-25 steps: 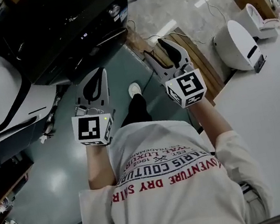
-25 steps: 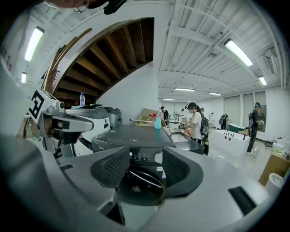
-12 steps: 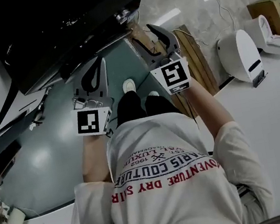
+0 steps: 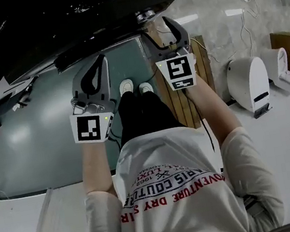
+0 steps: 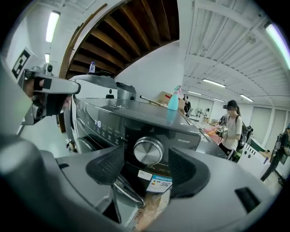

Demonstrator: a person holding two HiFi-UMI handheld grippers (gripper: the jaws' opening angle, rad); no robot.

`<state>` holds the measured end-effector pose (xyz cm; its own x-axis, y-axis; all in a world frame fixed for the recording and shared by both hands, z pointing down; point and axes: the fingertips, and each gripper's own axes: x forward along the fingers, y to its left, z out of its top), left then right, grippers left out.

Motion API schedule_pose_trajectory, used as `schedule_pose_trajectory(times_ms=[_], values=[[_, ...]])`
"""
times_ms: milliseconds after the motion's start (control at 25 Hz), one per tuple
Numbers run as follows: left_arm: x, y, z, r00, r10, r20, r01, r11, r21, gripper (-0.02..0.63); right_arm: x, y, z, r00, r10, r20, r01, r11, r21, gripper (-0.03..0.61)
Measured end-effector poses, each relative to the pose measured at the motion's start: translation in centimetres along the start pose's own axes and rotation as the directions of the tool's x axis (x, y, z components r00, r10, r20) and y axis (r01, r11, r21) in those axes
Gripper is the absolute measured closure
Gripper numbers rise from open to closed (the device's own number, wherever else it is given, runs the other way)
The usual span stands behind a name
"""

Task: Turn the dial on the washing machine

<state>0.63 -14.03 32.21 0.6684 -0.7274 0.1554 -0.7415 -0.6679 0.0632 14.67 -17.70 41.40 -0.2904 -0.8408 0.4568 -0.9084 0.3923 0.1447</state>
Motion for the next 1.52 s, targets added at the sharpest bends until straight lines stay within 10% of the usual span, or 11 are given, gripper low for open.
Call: schedule_pose_trajectory(times_ms=[640, 1120, 1520], values=[[0.2, 0.9, -4.8, 0.988, 0.141, -0.065, -0.142, 0.990, -0.011, 0.600, 4.7, -0.6, -1.9, 0.995, -0.084, 0.056, 0.087, 0.995, -0.045, 0.282], [-1.2, 1.9, -4.6, 0.974, 0.226, -0.032, -0.226, 0.974, -0.007, 0.600, 4.9, -1.1, -2.3, 0.998, -0.066, 0.005, 0.065, 0.990, 0.129, 0.289], [-2.1, 2.2, -4.8, 0.970, 0.242, -0.012, -0.243, 0.970, -0.025, 0.600, 4.8, -1.3, -2.5, 1.000, -0.010, 0.008, 0.006, 0.924, 0.383, 0.291]])
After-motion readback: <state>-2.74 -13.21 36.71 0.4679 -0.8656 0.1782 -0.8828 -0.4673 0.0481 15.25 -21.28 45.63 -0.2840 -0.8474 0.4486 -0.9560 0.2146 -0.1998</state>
